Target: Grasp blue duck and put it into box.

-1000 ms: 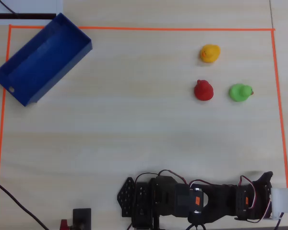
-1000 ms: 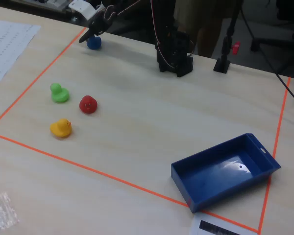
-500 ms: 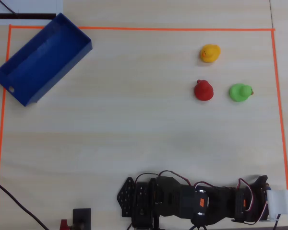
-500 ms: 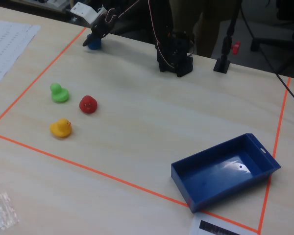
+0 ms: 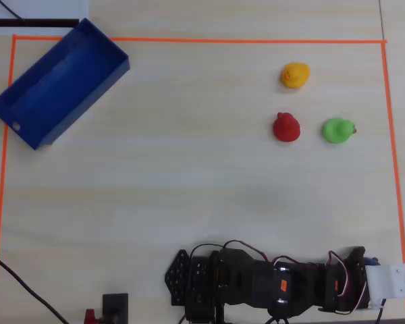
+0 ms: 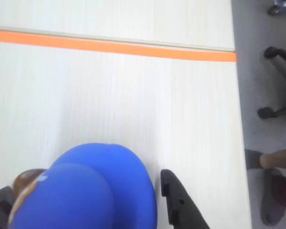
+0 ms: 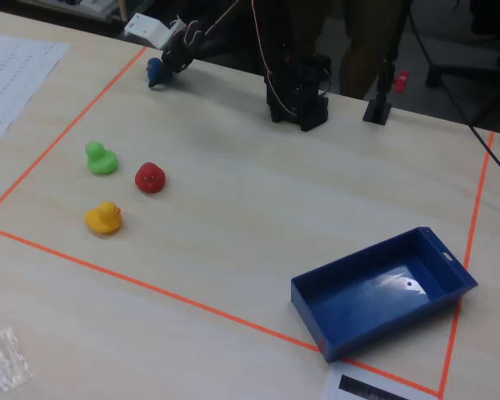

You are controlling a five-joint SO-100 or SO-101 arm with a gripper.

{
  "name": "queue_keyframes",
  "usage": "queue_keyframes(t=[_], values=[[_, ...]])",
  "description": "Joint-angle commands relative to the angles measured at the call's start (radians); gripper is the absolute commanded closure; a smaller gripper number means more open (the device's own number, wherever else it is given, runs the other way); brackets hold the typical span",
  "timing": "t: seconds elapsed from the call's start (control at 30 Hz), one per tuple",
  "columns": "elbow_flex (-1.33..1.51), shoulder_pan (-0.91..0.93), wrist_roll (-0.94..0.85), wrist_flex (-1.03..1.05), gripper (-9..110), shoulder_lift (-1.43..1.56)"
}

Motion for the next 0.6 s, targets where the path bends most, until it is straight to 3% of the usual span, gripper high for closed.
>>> queue_keyframes(t=[0.0,0.13,0.23,0.57], values=[[0.012,0.002,-0.017,-0.048,61,0.005],[0.058,-0.003,-0.025,-0.103,67,-0.003],[0.061,-0.009,-0.012,-0.083,101,-0.002],[0.048,-0.049,0.044,0.044,101,0.086]])
